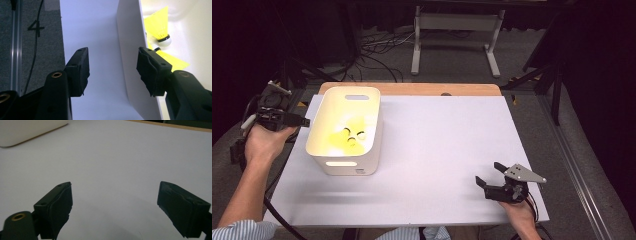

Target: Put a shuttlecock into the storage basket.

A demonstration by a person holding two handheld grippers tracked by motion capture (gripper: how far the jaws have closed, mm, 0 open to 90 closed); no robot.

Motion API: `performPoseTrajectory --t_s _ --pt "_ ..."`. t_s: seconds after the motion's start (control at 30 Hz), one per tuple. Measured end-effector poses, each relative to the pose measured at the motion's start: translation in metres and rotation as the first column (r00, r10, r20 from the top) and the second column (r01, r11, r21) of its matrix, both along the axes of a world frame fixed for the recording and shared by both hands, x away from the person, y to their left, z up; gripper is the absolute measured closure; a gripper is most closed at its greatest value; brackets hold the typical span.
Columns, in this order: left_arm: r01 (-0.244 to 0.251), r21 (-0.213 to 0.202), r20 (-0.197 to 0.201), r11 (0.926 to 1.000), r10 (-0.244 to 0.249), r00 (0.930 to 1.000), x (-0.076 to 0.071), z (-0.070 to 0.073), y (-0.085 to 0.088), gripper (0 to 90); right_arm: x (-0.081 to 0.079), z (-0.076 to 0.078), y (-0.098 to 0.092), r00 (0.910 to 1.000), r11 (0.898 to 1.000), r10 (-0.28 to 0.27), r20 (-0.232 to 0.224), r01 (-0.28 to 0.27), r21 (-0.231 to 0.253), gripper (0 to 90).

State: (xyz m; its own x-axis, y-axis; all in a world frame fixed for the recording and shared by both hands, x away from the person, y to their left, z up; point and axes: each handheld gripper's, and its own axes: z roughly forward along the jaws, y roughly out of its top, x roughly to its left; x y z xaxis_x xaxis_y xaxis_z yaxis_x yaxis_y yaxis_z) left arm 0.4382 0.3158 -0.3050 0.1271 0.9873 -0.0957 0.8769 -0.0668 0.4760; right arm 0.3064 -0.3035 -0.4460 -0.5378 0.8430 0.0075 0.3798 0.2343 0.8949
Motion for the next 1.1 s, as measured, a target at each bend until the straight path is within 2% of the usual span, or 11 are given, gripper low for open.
performPoseTrajectory --t_s 0.27,0.63,0.93,1.1 --pt "-0.001 -0.005 -0.001 1.0 0.001 1.0 -0.006 -0.007 0.003 44.1 0.0 0.0 0.0 1.0 1.0 0.001 0.0 -0.001 -0.001 13.3" --pt "-0.007 0.012 -0.001 0.9999 0.007 1.0 -0.013 -0.012 0.004 44.2 0.001 0.0 0.0 1.0 1.0 0.005 0.001 -0.005 -0.001 13.4" --pt "0.0 0.006 -0.017 1.0 0.0 0.9999 -0.016 -0.018 0.003 43.8 0.0 0.0 0.0 1.0 1.0 0.007 0.002 -0.007 0.002 13.4" --pt "-0.004 0.01 -0.01 0.9999 0.004 0.9999 -0.019 -0.019 0.001 43.8 0.0 0.0 0.001 1.0 1.0 0.008 0.003 -0.008 0.001 13.4"
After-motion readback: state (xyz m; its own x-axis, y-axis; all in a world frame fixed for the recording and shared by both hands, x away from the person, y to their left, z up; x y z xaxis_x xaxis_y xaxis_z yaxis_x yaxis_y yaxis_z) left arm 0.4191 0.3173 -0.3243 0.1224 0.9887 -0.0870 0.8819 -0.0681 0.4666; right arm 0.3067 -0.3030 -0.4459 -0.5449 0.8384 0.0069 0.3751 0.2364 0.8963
